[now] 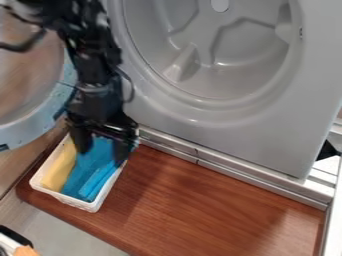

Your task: Moved the white basket on the middle of the table

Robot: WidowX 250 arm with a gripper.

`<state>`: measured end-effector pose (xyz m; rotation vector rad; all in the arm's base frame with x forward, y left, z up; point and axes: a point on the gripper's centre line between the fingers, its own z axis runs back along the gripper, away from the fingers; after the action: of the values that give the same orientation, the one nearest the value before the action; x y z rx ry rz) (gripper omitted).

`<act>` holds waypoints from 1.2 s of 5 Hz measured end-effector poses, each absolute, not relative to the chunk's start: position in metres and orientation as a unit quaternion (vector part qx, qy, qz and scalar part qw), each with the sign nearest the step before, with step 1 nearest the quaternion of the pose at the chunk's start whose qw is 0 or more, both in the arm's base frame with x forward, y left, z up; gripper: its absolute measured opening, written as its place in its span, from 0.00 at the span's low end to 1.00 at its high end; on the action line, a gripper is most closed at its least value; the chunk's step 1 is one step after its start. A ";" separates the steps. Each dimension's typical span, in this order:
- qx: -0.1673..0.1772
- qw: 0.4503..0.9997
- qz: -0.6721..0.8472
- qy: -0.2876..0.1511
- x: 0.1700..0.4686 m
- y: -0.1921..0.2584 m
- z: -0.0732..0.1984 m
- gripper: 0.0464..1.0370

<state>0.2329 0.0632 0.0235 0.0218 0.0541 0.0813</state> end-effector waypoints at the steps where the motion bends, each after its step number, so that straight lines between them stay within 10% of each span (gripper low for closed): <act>1: 0.029 0.994 0.103 -0.037 0.252 0.067 0.006 0.96; 4: 0.082 0.989 0.126 -0.009 0.271 0.071 -0.050 0.93; 6: 0.055 0.992 0.118 -0.006 0.265 0.070 -0.049 0.34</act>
<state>0.2645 0.0703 -0.0488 0.1112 -0.0124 0.2357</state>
